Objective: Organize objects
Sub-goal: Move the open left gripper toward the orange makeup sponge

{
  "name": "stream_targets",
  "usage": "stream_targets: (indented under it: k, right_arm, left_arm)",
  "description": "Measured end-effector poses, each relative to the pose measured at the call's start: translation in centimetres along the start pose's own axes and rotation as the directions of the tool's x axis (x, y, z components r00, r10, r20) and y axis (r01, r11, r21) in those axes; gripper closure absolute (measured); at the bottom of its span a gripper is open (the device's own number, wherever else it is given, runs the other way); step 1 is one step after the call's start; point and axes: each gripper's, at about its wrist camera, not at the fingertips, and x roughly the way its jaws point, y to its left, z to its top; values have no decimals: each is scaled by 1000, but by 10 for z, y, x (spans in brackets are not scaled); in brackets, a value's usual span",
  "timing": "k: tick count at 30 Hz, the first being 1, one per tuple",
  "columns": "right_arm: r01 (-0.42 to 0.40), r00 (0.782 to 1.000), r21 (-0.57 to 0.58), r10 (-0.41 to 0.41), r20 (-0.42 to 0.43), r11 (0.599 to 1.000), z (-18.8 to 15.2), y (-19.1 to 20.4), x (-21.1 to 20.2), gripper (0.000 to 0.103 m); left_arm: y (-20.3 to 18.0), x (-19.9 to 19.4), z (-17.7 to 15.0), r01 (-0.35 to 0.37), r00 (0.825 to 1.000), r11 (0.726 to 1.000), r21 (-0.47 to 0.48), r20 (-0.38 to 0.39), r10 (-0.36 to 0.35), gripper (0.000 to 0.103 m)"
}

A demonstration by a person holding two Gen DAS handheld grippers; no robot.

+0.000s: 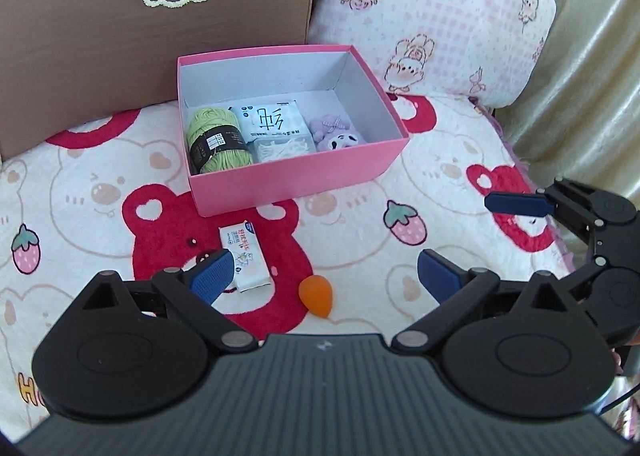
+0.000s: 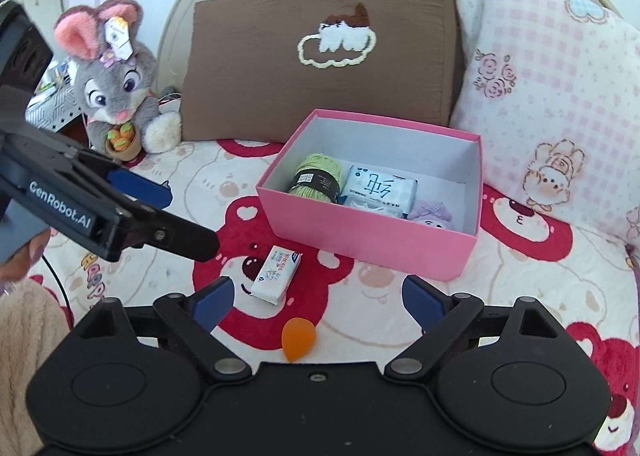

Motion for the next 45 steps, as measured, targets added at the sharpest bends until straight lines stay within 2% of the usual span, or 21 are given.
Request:
stream_targets:
  k: [2,8,12,18,23,27,30,31,35,39,45]
  right_arm:
    - [26,1000,-30,-26,2,999,-4,3,6,10]
    - [-17,997,-67,12,-76,998,-12,9,26,10]
    - [17,996,-117,-27,-81,993,-21,18,38,10]
    - [-19,995,-145,4,-102,989,-28,24,59,10]
    - [-73,990,-170,50,-133,983,-30,28,80,10]
    - [-86,990,-154,68,-121,984,-38,25,96,10]
    - [-70,996,-73,65,-66,995,-52,15,108,10]
    - [-50,997,-54,47,-56,997,-58,12,111,10]
    - [29,996,-111,-39,-81,993,-70,14,123,10]
    - [16,998,-103,-22,-59,995,-75,16,126,10]
    - [11,996,-70,-17,-84,998,-81,19,141,10]
  left_arm:
    - [1,5,-2,-7,1000,1000,-5,-7,7,4]
    - [9,18,-10,-24,999,999,-43,-37,23,4]
    - [19,29,-13,-13,999,995,-96,-50,8,7]
    - [23,50,-24,-34,995,995,-96,-92,25,7]
    - [29,71,-31,-34,997,992,-120,-72,26,7]
    - [34,91,-38,-82,993,987,-140,-101,68,7]
    - [42,103,-45,-73,993,983,-166,-102,57,7]
    - [44,107,-47,-66,993,984,-168,-108,48,12]
    - [45,122,-54,-74,988,987,-141,-147,53,18]
    - [42,132,-60,-86,986,990,-107,-150,70,19]
    - [36,147,-68,-61,986,991,-116,-162,42,23]
